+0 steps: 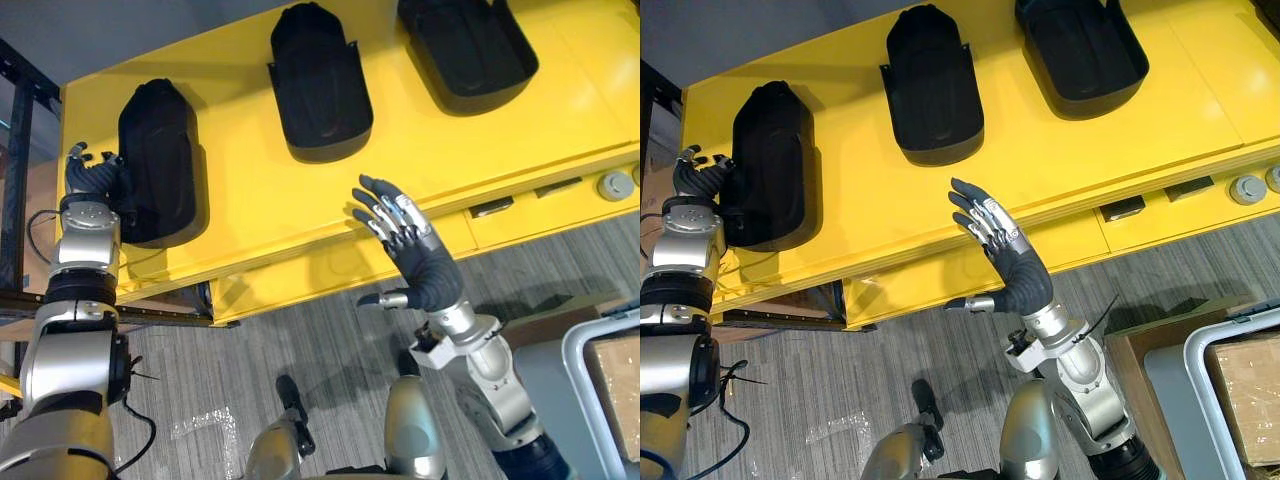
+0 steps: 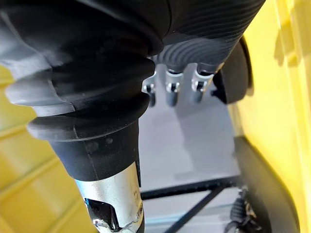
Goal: Walk over and take plastic housings, then place them on the shelf
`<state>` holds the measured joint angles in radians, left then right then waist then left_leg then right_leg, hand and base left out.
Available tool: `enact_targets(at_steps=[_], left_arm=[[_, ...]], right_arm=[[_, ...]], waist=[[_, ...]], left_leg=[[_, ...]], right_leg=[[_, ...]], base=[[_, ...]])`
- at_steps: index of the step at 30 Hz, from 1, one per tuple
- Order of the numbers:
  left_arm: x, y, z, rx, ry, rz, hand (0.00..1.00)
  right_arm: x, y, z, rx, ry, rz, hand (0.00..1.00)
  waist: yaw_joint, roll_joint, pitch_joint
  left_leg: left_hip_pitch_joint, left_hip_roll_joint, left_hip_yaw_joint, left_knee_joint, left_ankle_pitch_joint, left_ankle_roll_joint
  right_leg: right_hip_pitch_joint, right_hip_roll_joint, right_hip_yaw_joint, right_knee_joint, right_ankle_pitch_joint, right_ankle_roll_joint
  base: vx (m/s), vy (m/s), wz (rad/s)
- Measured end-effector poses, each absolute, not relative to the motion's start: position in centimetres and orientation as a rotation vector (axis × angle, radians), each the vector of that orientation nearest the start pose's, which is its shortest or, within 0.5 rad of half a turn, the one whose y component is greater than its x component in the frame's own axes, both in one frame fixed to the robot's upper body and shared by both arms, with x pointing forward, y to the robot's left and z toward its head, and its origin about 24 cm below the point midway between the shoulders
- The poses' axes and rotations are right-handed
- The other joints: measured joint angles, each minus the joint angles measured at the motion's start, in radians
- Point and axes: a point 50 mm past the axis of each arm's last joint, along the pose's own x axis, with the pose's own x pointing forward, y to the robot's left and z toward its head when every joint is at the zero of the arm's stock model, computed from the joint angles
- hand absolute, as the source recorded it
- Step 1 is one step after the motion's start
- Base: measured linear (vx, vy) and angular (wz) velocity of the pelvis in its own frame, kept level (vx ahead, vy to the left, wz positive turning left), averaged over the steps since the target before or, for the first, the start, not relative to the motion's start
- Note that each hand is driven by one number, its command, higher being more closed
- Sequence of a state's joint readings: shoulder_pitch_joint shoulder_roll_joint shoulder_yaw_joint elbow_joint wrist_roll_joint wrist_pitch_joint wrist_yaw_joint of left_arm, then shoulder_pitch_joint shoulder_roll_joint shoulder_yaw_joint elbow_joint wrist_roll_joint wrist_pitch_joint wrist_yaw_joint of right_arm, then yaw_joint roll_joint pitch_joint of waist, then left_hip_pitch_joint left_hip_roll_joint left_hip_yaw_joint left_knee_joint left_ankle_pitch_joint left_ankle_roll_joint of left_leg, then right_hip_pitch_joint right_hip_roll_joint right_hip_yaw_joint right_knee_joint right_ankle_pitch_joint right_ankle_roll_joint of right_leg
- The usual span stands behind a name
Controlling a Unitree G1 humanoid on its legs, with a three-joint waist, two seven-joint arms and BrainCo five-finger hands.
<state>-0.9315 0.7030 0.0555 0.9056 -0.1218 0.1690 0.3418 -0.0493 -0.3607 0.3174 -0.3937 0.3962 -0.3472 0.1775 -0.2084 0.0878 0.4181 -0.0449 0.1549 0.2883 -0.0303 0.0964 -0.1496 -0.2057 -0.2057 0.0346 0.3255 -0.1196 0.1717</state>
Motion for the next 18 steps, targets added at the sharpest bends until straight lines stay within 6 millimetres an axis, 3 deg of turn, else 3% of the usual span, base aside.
enact_targets(at_steps=[4, 9, 11, 13, 15, 16, 17, 18], left_arm=[[36.2, 34.6, 22.1, 0.292, -0.125, 0.837, 0.00], [35.3, 32.1, 29.1, 0.189, -0.565, 0.864, 0.00], [34.3, 30.9, 30.7, 0.171, -0.707, 0.830, 0.00], [32.0, 28.8, 30.9, 0.159, -0.901, 0.733, 0.00], [30.5, 27.1, 29.7, 0.120, -0.970, 0.655, 0.00], [29.3, 25.8, 28.2, 0.096, -0.984, 0.582, 0.00], [28.5, 25.1, 26.8, 0.084, -0.972, 0.533, 1.00], [27.3, 24.4, 24.8, 0.065, -0.939, 0.476, 1.00]], right_arm=[[21.4, -11.4, 15.3, 0.105, -0.652, 0.598, 0.00], [20.4, -11.7, 15.0, 0.134, -0.686, 0.570, 0.00], [20.3, -11.6, 15.0, 0.140, -0.692, 0.567, 0.00], [20.1, -10.8, 14.9, 0.181, -0.694, 0.577, 0.00], [20.1, -10.7, 14.9, 0.191, -0.692, 0.558, 0.00], [20.1, -10.5, 14.8, 0.181, -0.697, 0.536, 0.00], [20.1, -10.5, 14.9, 0.169, -0.702, 0.523, 0.00], [20.1, -10.4, 14.9, 0.151, -0.705, 0.508, 0.00]], waist=[[-0.004, 0.000, 0.000], [-0.009, -0.002, -0.015], [-0.007, -0.004, -0.024], [-0.001, -0.004, -0.096], [0.005, -0.005, -0.134], [0.016, -0.006, -0.165], [0.030, -0.005, -0.186], [0.045, -0.005, -0.211]], left_leg=[[0.026, 0.000, 0.027, -0.015, 0.000, 0.000], [0.075, 0.001, 0.023, -0.042, 0.000, 0.000], [0.095, 0.001, 0.021, -0.049, 0.001, 0.000], [0.101, 0.003, 0.018, -0.049, 0.000, 0.000], [0.123, 0.006, 0.001, -0.050, 0.000, 0.000], [0.139, 0.009, -0.014, -0.050, 0.000, 0.000], [0.147, 0.010, -0.019, -0.050, 0.000, 0.000], [0.150, 0.010, -0.036, -0.050, 0.000, 0.000]], right_leg=[[0.018, 0.007, 0.021, -0.032, 0.019, 0.004], [0.090, 0.009, 0.002, -0.095, 0.039, 0.012], [0.115, 0.009, -0.004, -0.108, 0.040, 0.012], [0.144, 0.009, -0.023, -0.136, 0.040, 0.013], [0.194, 0.008, -0.052, -0.160, 0.040, 0.013], [0.236, 0.009, -0.079, -0.178, 0.040, 0.013], [0.257, 0.009, -0.099, -0.188, 0.040, 0.013], [0.282, 0.008, -0.123, -0.204, 0.040, 0.013]], base=[[-0.01, 0.014, -0.20], [0.01, 0.004, 0.02], [0.03, 0.004, 0.04], [0.09, -0.009, 0.15], [0.12, -0.029, 0.31], [0.09, -0.035, 0.37], [0.08, -0.043, 0.48], [0.05, -0.032, 0.47]])
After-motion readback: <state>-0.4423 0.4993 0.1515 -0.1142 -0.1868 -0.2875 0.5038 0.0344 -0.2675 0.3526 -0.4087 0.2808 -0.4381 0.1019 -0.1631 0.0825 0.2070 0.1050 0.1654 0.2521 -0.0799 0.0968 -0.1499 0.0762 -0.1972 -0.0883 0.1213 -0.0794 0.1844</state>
